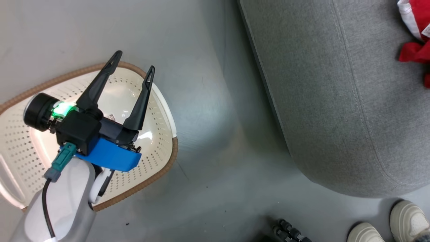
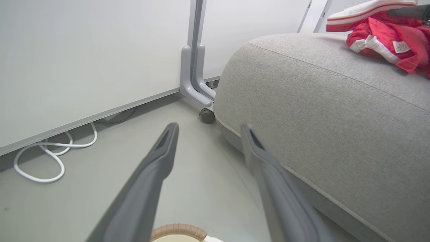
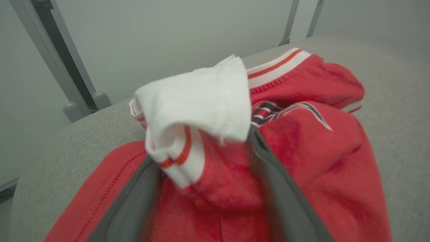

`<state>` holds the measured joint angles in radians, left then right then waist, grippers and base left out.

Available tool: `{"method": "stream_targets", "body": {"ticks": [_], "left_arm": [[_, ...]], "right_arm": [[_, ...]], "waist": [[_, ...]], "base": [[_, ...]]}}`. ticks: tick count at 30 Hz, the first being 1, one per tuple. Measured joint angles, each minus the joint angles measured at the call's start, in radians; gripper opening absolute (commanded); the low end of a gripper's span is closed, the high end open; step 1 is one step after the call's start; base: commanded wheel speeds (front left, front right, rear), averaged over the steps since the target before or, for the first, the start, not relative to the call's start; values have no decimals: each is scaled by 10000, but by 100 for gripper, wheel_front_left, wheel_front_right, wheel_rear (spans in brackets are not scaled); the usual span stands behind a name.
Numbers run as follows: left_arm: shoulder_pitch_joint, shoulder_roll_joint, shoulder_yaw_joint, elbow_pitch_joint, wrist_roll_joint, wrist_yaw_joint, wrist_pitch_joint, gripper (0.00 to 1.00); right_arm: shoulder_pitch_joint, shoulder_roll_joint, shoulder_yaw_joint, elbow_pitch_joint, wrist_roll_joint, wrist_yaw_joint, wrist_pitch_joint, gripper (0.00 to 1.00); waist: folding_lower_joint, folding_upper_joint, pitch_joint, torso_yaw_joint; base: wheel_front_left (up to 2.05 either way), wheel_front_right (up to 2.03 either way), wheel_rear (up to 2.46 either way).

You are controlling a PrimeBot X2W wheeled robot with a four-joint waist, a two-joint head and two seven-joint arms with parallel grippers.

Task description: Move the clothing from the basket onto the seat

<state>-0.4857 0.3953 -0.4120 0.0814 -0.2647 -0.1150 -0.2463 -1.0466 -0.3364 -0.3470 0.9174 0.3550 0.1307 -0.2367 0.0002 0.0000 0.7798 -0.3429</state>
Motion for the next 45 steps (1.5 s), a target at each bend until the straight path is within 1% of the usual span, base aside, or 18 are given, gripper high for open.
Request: {"method": "stream_targets", "body": {"ticks": [3,7,8,9,10,11,14,19,23,24,28,32,37,41,45], "left_arm": [[-15,-255,-109,383,-88,0,-81,100],[58,-752,-144,913,-240,-6,-142,100],[58,-752,-144,913,-240,-6,-142,100],[228,-1026,-19,1041,-313,-13,-153,100],[228,-1026,-19,1041,-313,-13,-153,100],[346,-1175,84,1081,-351,-17,-153,100],[858,-1632,364,1290,-468,-67,-153,100],[1861,-2222,1058,1555,-614,-90,-155,100],[2697,-2543,1450,1714,-602,-94,-155,100],[2964,-2675,1639,1762,-523,-107,-157,100],[3521,-2871,1996,1906,-522,-109,-167,100],[3801,-2951,2155,1998,-522,-109,-165,100],[4091,-2949,2464,2138,-522,-111,-165,100],[4226,-2947,2690,2282,-522,-140,-165,100],[4296,-2963,2947,2456,-522,-140,-167,100]], "right_arm": [[219,-167,192,31,-117,0,-92,100],[753,-343,598,-29,-458,0,-167,100],[753,-343,598,-29,-458,0,-167,100],[1114,-387,821,-107,-673,0,-201,100],[1114,-387,821,-107,-673,0,-201,100],[1288,-393,941,-178,-731,0,-205,100],[1973,-483,1252,-422,-1055,0,-217,100],[3233,-364,1628,-1283,-1336,0,-234,100],[4475,-130,1887,-2236,-1379,0,-196,100],[5113,-36,1964,-2869,-1411,0,-105,100],[6520,424,2084,-4230,-1540,0,339,100],[7790,955,2079,-5630,-1743,0,838,100],[8959,1716,2146,-6880,-1965,0,1319,100],[9579,2165,2297,-7492,-2098,0,1542,100],[9925,2456,2506,-7800,-2082,0,1657,100]], "waist": [[-1,0,-376,80],[-1,-1,-1071,220],[-1,-1,-1071,220],[-1,0,-1509,297],[-1,0,-1509,297],[-1,0,-1742,336],[-2,0,-2528,469],[-4,0,-3956,724],[-5,1,-5053,988],[-6,0,-5536,1163],[-6,1,-6325,1621],[-5,1,-6826,2266],[-5,1,-7323,2991],[-5,1,-7593,3497],[-4,1,-7728,3904]], "base": [[0,0,0],[0,0,0],[0,0,0],[0,0,0],[0,0,0],[0,0,0],[0,0,0],[0,0,0],[0,0,0],[0,0,0],[0,0,0],[0,0,0],[0,0,0],[0,0,0],[0,0,0]]}}
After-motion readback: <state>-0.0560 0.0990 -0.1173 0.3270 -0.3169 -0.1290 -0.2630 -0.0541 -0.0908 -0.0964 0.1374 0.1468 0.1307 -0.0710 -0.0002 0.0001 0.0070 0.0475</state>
